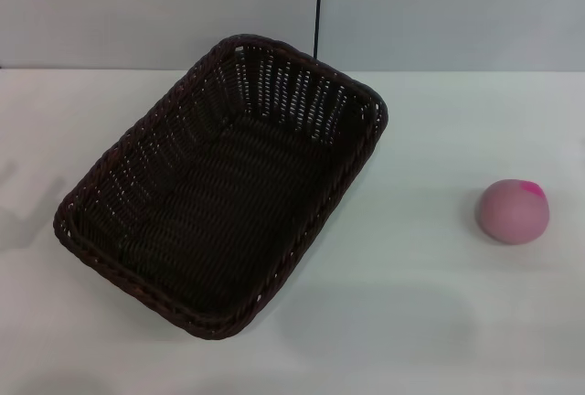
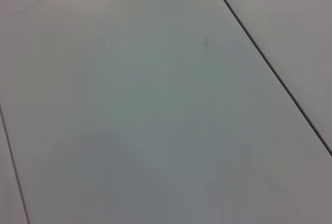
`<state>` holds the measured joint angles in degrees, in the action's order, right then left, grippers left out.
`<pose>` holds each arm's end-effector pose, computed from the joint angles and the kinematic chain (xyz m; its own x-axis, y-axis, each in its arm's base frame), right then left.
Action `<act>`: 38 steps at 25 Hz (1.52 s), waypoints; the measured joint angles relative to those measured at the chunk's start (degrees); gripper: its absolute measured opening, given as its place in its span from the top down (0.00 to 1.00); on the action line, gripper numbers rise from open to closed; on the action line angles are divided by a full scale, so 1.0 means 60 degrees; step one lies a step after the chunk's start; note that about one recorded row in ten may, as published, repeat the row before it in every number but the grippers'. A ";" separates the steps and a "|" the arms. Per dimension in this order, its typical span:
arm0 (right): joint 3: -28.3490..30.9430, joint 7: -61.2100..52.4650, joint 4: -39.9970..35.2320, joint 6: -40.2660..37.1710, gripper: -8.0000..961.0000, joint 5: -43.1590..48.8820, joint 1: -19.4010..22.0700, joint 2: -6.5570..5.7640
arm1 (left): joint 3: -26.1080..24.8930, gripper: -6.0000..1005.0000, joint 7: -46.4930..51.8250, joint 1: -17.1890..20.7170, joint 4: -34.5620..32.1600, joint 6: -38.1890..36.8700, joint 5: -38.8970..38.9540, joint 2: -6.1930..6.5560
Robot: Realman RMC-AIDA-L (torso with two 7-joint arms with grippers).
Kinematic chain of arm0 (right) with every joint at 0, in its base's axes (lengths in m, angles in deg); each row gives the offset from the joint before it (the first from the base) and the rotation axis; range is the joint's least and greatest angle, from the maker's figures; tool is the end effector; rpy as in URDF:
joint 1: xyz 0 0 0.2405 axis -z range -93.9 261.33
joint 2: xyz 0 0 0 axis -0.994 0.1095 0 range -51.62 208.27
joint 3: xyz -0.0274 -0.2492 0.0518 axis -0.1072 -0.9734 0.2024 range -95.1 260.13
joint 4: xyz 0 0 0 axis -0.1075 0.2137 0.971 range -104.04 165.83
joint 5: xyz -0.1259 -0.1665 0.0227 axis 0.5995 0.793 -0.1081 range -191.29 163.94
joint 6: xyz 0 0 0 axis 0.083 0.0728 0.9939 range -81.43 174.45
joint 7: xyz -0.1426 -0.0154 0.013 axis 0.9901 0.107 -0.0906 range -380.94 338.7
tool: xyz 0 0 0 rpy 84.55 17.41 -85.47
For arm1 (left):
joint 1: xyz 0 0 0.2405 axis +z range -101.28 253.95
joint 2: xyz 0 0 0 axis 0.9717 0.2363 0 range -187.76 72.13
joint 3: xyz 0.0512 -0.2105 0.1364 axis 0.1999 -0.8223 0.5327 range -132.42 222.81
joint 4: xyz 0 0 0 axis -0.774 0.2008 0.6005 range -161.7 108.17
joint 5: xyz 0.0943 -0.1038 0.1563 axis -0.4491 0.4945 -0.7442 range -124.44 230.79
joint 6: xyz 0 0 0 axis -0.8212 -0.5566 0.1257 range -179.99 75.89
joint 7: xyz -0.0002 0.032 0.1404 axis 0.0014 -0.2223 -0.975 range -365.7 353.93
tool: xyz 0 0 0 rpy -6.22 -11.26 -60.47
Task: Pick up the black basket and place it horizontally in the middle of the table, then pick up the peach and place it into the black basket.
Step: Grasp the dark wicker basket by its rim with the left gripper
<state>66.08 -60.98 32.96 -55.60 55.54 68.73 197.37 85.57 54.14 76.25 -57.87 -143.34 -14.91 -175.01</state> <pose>0.3357 0.2332 0.0321 0.2589 0.2779 -0.9251 -0.8876 -0.3093 -0.3413 -0.3738 0.2012 0.0818 0.5004 0.0213 0.8655 0.7886 -0.4238 -0.4455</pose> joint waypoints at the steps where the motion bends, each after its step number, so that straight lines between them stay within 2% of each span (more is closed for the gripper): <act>1: 0.0000 -0.0001 0.0000 0.0003 0.27 0.0000 0.0001 0.0001 | -0.0034 0.22 -0.0017 0.0019 -0.0001 0.0000 0.0009 -0.0017; 7: 0.0000 -0.0089 -0.0023 -0.0050 0.27 0.0001 -0.0008 -0.0007 | -0.0313 0.24 -0.0086 0.0060 0.0003 -0.0052 -0.0004 -0.0091; 12: 0.0000 -0.0094 -0.0010 0.0014 0.27 0.0004 0.0073 0.0006 | -0.0295 0.25 0.0392 0.0019 -0.0325 -0.0096 -0.0375 0.0088; 13: 0.0000 -0.0093 -0.0013 0.0015 0.27 0.0006 0.0081 0.0004 | -0.0331 0.25 0.1144 0.0000 -0.1109 -0.0116 -0.0831 0.0264; 15: 0.0017 -0.0096 -0.0026 -0.0011 0.27 0.0008 0.0087 -0.0015 | -0.0335 0.25 0.1933 -0.0023 -0.1940 -0.0116 -0.1333 0.0379; 18: 0.0065 -0.0096 -0.0056 -0.0068 0.27 0.0008 0.0089 -0.0028 | -0.0361 0.26 0.3943 -0.0184 -0.4123 -0.0061 -0.2654 0.0473; 19: 0.0071 -0.0096 -0.0071 -0.0066 0.27 0.0008 0.0092 -0.0029 | -0.0376 0.26 0.5227 -0.0424 -0.5650 -0.0082 -0.3641 0.0474; 20: 0.0071 -0.0096 -0.0071 -0.0066 0.27 0.0008 0.0092 -0.0029 | -0.0376 0.27 0.5227 -0.0424 -0.5650 -0.0082 -0.3641 0.0474; 21: 0.0076 -0.0096 -0.0081 -0.0050 0.27 0.0008 0.0094 -0.0029 | -0.0361 0.27 0.5932 -0.0627 -0.6562 -0.0158 -0.4318 0.0452; 24: 0.0086 -0.0096 -0.0127 -0.0006 0.27 0.0002 0.0095 -0.0026 | -0.0246 0.27 0.7529 -0.1297 -0.8318 -0.0567 -0.6076 0.0347; 28: 0.0091 -0.0096 -0.0164 -0.0048 0.27 -0.0033 0.0097 -0.0024 | -0.0002 0.28 0.9222 -0.2753 -0.9829 -0.1440 -0.8846 0.0004; 29: 0.0089 -0.0096 -0.0175 -0.0055 0.27 -0.0044 0.0105 -0.0023 | 0.0461 0.29 0.9763 -0.3393 -1.0190 -0.1539 -1.0140 -0.0162; 30: 0.0089 -0.0096 -0.0175 -0.0055 0.27 -0.0044 0.0105 -0.0023 | 0.0461 0.29 0.9763 -0.3393 -1.0190 -0.1539 -1.0140 -0.0162; 34: 0.0099 -0.0095 -0.0239 -0.0061 0.27 -0.0064 0.0130 -0.0022 | 0.2235 0.30 1.0850 -0.3979 -1.0325 -0.0770 -1.1531 -0.0216; 38: 0.0126 -0.0231 -0.0372 -0.0066 0.27 -0.0082 0.0138 -0.0028 | 0.3209 0.31 1.1483 -0.4303 -1.0218 -0.0210 -1.2049 -0.0213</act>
<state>66.84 -62.37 30.73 -56.00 55.04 69.56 197.20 104.82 123.03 50.43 -119.18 -144.59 -87.21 -176.29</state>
